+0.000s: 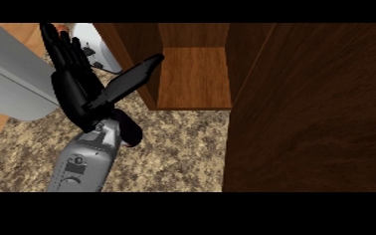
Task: Pick up the wine, place it into the cabinet and close the cabinet
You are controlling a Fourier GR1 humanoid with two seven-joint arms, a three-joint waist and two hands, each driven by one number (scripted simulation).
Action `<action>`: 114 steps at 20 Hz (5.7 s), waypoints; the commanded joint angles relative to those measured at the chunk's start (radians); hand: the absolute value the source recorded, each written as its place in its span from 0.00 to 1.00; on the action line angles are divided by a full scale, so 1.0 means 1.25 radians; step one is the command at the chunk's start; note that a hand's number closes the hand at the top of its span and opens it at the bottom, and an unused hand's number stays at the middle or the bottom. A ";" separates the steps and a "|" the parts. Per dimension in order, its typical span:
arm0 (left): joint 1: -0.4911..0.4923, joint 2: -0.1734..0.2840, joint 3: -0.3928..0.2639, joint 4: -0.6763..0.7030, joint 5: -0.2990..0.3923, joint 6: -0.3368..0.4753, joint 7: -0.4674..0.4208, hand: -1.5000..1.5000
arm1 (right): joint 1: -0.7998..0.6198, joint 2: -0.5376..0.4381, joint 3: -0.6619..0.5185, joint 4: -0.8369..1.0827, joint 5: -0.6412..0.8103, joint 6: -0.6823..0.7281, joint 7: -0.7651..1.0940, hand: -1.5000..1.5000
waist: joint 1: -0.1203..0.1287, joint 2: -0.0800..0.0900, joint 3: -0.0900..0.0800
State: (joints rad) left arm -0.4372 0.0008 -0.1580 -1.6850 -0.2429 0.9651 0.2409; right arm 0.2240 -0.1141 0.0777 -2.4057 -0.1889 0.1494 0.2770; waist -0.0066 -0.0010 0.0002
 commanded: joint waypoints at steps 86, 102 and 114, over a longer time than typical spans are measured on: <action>0.279 -0.001 0.098 0.671 0.817 -0.349 -0.960 0.00 | -0.116 0.072 -0.004 0.053 0.079 0.022 0.061 0.00 | 0.004 0.001 -0.001; 0.173 -0.001 0.093 0.907 0.939 -0.556 -1.099 1.00 | -0.136 0.054 -0.044 0.033 0.034 0.028 0.103 0.00 | 0.001 0.002 -0.001; 0.155 -0.001 0.074 0.914 0.899 -0.539 -1.087 1.00 | -0.075 0.067 -0.030 -0.008 0.046 0.037 0.083 0.00 | 0.001 0.000 0.000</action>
State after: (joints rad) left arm -0.2292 0.0009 -0.0613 -0.5581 0.8997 0.2732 -1.0949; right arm 0.0902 -0.0424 0.0311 -2.4035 -0.1381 0.1892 0.4038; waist -0.0008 -0.0124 0.0224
